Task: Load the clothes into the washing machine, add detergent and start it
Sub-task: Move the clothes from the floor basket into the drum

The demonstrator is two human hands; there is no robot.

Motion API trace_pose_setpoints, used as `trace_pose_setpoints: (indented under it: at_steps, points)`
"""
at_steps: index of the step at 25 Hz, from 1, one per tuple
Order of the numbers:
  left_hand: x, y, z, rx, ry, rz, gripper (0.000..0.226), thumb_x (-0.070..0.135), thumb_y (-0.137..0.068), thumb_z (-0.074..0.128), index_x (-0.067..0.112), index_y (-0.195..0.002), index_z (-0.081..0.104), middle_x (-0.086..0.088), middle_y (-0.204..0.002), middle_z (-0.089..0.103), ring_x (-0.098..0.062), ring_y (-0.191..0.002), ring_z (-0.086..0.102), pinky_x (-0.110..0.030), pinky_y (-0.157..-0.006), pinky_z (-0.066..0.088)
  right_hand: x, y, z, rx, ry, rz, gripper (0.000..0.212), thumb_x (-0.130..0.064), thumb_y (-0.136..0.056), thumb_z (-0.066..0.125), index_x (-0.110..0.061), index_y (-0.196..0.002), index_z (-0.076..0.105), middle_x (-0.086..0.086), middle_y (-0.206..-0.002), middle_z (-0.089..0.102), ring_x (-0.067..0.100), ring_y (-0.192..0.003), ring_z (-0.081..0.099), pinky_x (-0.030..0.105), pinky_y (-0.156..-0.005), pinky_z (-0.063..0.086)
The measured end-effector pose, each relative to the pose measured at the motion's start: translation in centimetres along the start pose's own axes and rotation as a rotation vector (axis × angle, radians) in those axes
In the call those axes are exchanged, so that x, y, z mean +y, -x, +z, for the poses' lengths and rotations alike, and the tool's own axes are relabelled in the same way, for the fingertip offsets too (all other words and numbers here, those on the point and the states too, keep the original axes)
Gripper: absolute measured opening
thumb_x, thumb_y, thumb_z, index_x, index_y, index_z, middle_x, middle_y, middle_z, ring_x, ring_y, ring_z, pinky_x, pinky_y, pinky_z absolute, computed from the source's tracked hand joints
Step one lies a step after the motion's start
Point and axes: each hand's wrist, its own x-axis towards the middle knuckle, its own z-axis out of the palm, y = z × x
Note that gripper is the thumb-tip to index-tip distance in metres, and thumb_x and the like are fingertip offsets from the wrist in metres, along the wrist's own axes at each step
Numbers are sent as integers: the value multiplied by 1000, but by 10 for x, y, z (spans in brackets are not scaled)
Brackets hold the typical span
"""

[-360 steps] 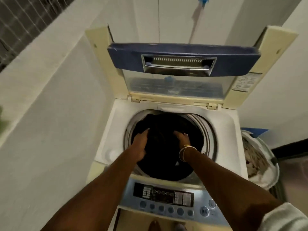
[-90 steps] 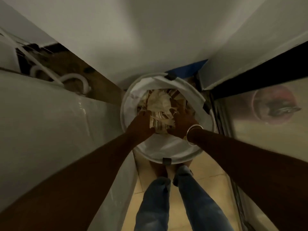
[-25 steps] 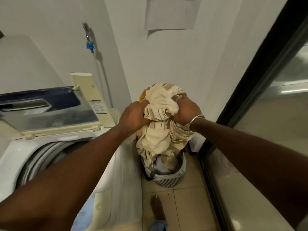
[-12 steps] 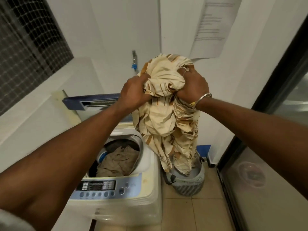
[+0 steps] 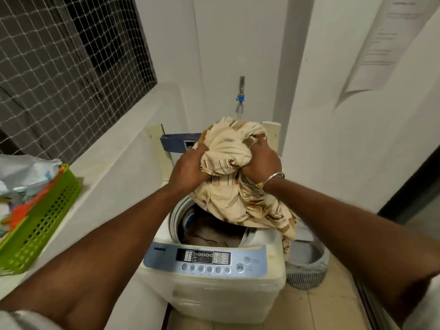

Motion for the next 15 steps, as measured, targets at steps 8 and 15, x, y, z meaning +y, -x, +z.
trace_pose_setpoints:
  at_steps: [8,15]
  points:
    - [-122,51,65,-153,55,-316,69,60,-84,65,37,-143,40,3,-132,62,-11,-114,59,-28,-94,47,7,5,143,-294,-13,75,64,-44,-80,66,-32,-139,44,9,-147,38,33,-117,56,41,-91,52]
    - [-200,90,138,-180,139,-462,66,34,-82,78,23,-139,48,13,-126,59,1,-112,55,-26,-97,49,37,2,249,-574,34,12,79,-48,-70,70,-34,-140,37,7,-152,22,33,-110,61,43,-84,56]
